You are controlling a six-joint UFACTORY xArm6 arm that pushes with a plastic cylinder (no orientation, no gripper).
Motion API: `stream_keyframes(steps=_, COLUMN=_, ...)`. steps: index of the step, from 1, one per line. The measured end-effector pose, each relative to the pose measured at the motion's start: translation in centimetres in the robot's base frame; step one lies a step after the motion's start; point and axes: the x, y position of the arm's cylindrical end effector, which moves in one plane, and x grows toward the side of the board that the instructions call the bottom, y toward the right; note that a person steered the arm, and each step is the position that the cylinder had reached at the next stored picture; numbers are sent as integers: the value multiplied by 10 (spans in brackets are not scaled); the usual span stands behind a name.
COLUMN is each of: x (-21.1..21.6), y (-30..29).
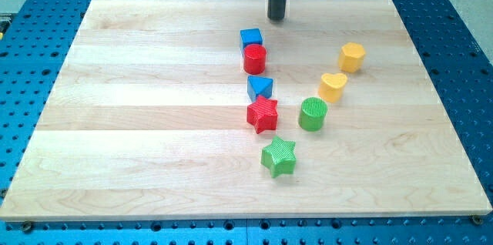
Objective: Move the yellow hexagon to the bottom right side of the board
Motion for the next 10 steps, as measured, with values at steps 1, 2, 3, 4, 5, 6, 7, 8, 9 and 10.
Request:
stream_keyframes(steps=1, x=21, y=48)
stream_keyframes(steps=2, x=39, y=98)
stream_keyframes(steps=3, x=40, y=102)
stream_keyframes(steps=4, x=40, y=105)
stream_keyframes(steps=5, x=40, y=114)
stream_keyframes(steps=6, x=46, y=117)
stream_keyframes(steps=7, x=50, y=117)
stream_keyframes(steps=8, x=58, y=113)
stream_keyframes(steps=9, x=71, y=112)
stream_keyframes(steps=10, x=71, y=112)
